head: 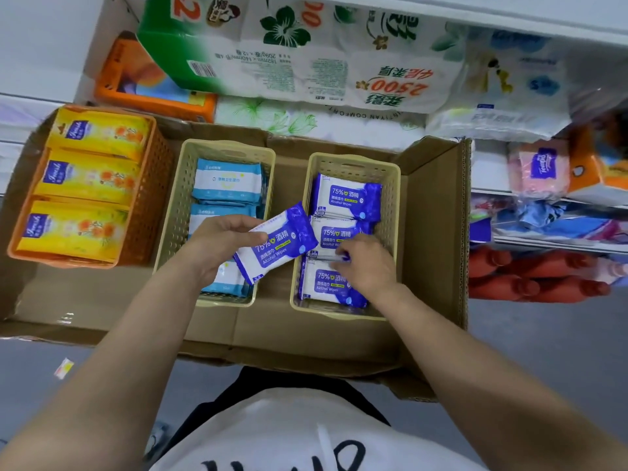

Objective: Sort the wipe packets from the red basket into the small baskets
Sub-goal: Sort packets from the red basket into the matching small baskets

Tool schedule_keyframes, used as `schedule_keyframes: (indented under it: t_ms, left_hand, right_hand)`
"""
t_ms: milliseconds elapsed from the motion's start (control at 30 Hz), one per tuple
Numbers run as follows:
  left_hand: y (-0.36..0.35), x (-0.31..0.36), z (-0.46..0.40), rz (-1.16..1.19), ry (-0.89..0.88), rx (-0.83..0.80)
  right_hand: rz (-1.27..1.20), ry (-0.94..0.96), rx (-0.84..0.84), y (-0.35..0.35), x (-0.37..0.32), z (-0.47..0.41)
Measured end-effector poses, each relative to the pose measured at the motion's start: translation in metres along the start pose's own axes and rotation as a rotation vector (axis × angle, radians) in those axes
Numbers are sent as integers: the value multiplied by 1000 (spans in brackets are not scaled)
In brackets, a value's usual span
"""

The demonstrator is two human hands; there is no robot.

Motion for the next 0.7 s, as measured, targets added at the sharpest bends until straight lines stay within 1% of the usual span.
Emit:
schedule_keyframes:
  t_ms: [67, 100, 133, 167, 200, 233, 267, 300, 400, 433, 467, 500, 567, 700]
  left_hand:
    - [-3, 9, 3, -106, -44, -63]
    - [-7, 16, 4, -166, -71, -107]
    - [-13, 24, 5, -218, -104, -149]
    - [-20, 33, 6, -257, -145, -184]
    - [-28, 42, 4, -276, -190, -204]
    - [-37, 48, 2, -286, -238, -206]
    - [-46, 53, -1, -290, -279, -188]
    - [-55, 55, -5, -294, -312, -138]
    - [-71, 43, -14, -388, -410, 169]
    - [-74, 36, -13, -446, -431, 249]
    - [-77, 27, -12, -493, -432, 295]
    - [-79, 17, -10, -516, -417, 307]
    - [-83, -2, -8, -496, -372, 266]
    - [-83, -20, -10, -311, -305, 164]
  right_hand:
    - [-343, -123, 199, 29, -6, -1]
    - [-551, -168, 211, 44, -10, -3]
    - [-746, -173, 134, 59, -16, -6]
    - [-863, -132, -1, 71, -22, -8]
    - [-875, -59, -143, 79, -28, -11]
    - [-809, 10, -257, 84, -32, -15]
    - [-714, 45, -312, 85, -33, -19]
    - [-617, 36, -302, 84, -29, -25]
    - [-477, -128, -115, 81, -9, -44]
    - [-421, -159, -70, 79, -3, -47]
    - [-365, -168, -56, 74, 2, -50]
    - [-322, -159, -60, 67, 5, -53]
    - [-289, -135, -73, 52, 6, -57]
    - [-232, -122, -62, 30, 2, -64]
Point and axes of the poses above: each hand's wrist, its own z-axis away from the middle knuckle, its own y-axis out of the back of the hand, x = y × z, the point moved 2 cm from there along -z, towards the middle knuckle, and after that the axes turned 8 degrees about x, right-handed, at the moved point
